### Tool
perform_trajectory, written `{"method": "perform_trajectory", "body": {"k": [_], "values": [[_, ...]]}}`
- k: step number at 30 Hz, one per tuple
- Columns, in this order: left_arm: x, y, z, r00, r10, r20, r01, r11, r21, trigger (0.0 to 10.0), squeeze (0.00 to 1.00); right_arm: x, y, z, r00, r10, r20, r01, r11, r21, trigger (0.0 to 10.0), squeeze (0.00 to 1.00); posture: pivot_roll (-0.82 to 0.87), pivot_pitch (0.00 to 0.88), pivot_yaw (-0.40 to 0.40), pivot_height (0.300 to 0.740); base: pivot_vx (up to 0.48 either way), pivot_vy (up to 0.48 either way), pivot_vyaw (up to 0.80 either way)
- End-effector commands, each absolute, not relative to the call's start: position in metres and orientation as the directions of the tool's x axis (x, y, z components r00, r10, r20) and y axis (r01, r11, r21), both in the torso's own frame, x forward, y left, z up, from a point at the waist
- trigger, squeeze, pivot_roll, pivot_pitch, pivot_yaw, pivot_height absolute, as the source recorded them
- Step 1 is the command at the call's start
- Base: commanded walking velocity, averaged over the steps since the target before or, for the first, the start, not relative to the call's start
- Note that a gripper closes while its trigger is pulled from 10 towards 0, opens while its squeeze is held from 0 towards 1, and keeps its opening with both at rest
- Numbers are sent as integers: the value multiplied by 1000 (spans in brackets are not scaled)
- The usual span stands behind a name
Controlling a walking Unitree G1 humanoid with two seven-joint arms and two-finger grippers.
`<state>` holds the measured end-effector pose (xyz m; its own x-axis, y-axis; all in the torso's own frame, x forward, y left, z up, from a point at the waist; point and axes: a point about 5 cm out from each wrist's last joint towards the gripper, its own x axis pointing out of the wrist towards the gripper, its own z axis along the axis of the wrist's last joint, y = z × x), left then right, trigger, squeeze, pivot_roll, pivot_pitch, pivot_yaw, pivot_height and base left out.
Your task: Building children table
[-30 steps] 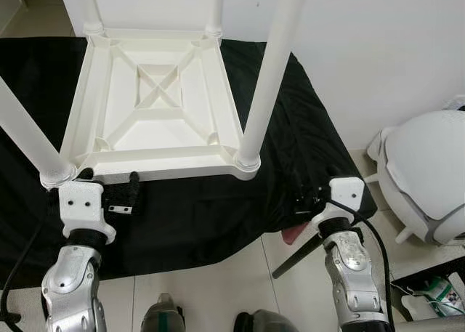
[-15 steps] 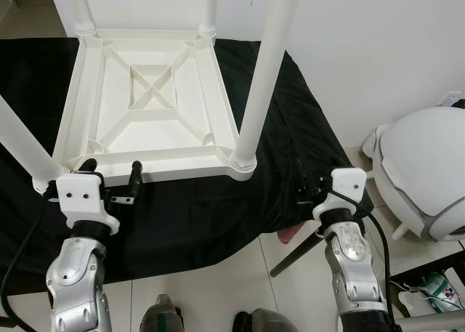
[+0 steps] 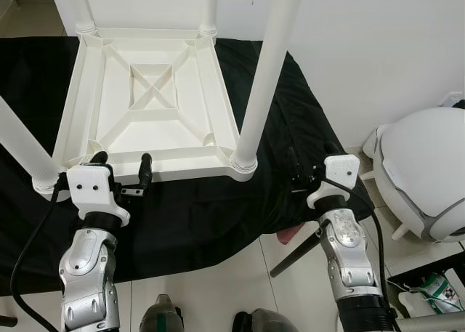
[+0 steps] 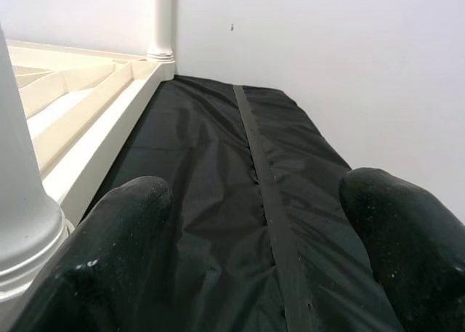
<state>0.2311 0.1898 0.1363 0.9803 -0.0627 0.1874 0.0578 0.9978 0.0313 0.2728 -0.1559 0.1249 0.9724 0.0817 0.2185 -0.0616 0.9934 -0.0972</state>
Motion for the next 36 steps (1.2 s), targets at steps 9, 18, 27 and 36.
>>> {"method": "perform_trajectory", "body": {"k": [9,18,27,36], "values": [[237,181,144,976,14,219,-7,999,-33,10000,0,279,-155,143,951,127,281,-95,988,-123,10000,0,64,13,-59,740,0,0,0],[237,179,143,978,16,209,-7,999,-47,10000,0,278,-152,142,948,155,277,-123,984,-131,10000,0,63,15,-60,740,0,0,0],[236,178,141,980,12,200,-5,999,-35,10000,0,276,-150,138,951,166,260,-135,982,-130,10000,0,65,9,-62,740,0,0,0],[218,195,135,985,46,169,-44,999,-13,10000,0,274,-149,129,955,191,225,-163,977,-139,10000,0,99,8,-74,740,0,0,0]]}}
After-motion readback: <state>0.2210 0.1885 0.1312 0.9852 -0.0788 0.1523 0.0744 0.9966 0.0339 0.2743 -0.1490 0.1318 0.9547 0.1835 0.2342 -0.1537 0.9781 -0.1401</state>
